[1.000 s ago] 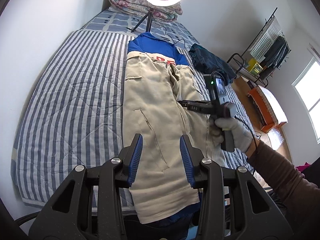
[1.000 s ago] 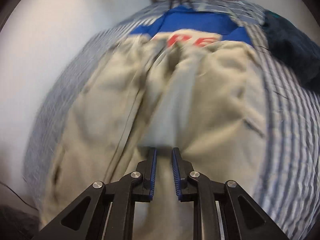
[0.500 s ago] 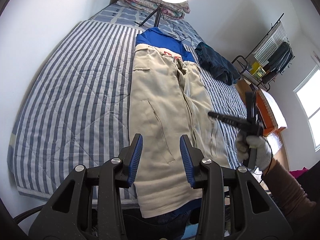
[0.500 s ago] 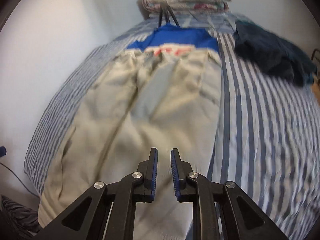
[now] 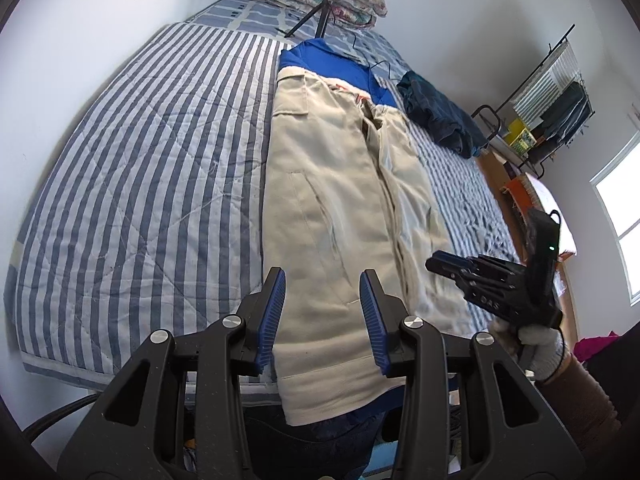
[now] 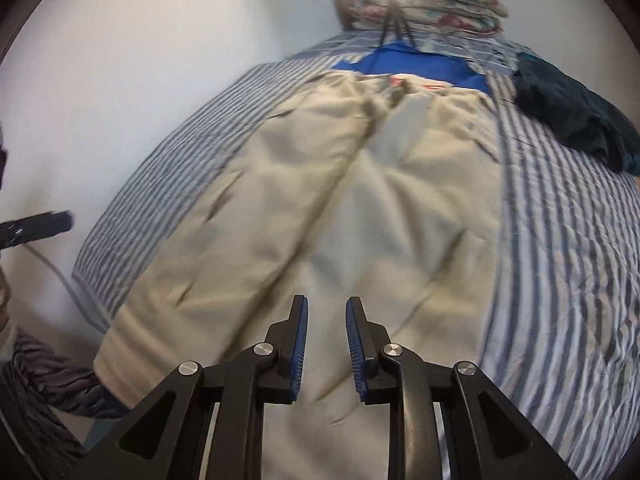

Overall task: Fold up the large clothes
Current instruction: 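Grasp the jacket hem with the left tool while the right tool grasps it too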

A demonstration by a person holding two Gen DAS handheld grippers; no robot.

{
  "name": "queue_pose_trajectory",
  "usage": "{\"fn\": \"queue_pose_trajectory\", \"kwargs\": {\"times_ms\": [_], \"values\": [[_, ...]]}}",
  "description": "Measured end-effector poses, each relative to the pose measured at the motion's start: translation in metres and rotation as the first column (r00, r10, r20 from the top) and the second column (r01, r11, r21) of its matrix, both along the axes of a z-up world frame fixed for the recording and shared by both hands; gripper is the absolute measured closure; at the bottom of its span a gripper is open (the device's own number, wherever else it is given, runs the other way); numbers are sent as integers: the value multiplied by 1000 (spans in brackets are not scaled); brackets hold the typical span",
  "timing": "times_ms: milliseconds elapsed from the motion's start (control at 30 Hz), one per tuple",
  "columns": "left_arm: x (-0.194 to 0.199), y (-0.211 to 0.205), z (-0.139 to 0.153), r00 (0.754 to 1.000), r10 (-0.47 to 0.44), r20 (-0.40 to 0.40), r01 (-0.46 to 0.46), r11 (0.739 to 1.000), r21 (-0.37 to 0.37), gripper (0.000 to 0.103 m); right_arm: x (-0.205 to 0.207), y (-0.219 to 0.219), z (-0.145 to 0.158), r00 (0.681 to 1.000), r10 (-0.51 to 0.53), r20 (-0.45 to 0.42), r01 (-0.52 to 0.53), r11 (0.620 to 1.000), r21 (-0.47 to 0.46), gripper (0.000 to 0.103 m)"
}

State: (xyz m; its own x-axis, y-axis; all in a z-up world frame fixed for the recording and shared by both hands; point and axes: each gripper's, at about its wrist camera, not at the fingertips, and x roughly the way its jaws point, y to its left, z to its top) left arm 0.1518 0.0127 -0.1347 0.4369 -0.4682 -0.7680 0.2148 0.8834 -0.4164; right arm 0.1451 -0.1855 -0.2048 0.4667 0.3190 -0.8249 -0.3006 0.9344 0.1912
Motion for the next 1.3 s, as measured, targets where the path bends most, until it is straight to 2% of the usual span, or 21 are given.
{"fn": "queue_pose_trajectory", "kwargs": {"times_ms": [167, 233, 267, 333, 400, 433, 500, 567, 633, 667, 733, 833, 933, 1067, 1133, 1233, 1300], "values": [[-2, 1, -22, 998, -6, -55, 5, 1000, -8, 64, -34, 32, -31, 992, 89, -89, -90, 996, 1, 81], [-1, 2, -32, 997, -11, -80, 10, 1000, -13, 64, -51, 38, -36, 996, 68, -53, -70, 997, -36, 80], [-1, 2, -38, 995, -17, -93, 15, 1000, -15, 64, -55, 37, -34, 997, 57, -52, -58, 998, -24, 80], [-1, 3, -47, 993, -30, -112, 27, 999, -30, 64, -64, 28, -26, 997, 45, -70, -41, 997, 60, 81], [-1, 10, -58, 989, -38, -142, 26, 996, -83, 64, -77, 19, -14, 995, 75, -72, -66, 990, 124, 81], [0, 15, -65, 984, -34, -173, 13, 992, -123, 63, -86, 15, -7, 996, 78, -50, -72, 990, 121, 77], [1, 26, -78, 972, -20, -236, -27, 980, -197, 49, -104, 1, 7, 998, 68, -1, -68, 991, 113, 66], [5, 35, -87, 957, -3, -289, -74, 965, -253, 48, -114, -18, 15, 999, 11, 35, -15, 995, 103, 45], [9, 38, -89, 951, 5, -309, -99, 952, -289, 48, -115, -43, 16, 998, -56, 42, 51, 993, 104, 35], [12, 38, -89, 950, 5, -311, -104, 947, -303, 45, -113, -55, 15, 996, -89, 28, 85, 990, 111, 33], [15, 37, -89, 949, 1, -314, -108, 940, -323, 39, -104, -80, 8, 989, -143, -25, 145, 978, 152, 33], [18, 34, -98, 934, -24, -357, -114, 925, -361, 38, -93, -106, -9, 981, -161, -112, 185, 949, 255, 32], [20, 30, -112, 910, -32, -413, -140, 914, -380, 38, -89, -115, -28, 974, -148, -170, 199, 920, 339, 32], [19, 25, -128, 879, -49, -474, -160, 907, -390, 38, -85, -120, -52, 960, -124, -252, 233, 854, 465, 32], [20, 18, -132, 866, -79, -493, -145, 905, -401, 38, -86, -115, -62, 954, -106, -282, 238, 840, 489, 35], [19, 7, -130, 876, -94, -474, -100, 924, -368, 38, -89, -109, -60, 958, -71, -277, 210, 832, 513, 35], [18, 4, -131, 877, -101, -471, -95, 922, -375, 38, -87, -104, -62, 957, -46, -286, 202, 814, 545, 40]]}}
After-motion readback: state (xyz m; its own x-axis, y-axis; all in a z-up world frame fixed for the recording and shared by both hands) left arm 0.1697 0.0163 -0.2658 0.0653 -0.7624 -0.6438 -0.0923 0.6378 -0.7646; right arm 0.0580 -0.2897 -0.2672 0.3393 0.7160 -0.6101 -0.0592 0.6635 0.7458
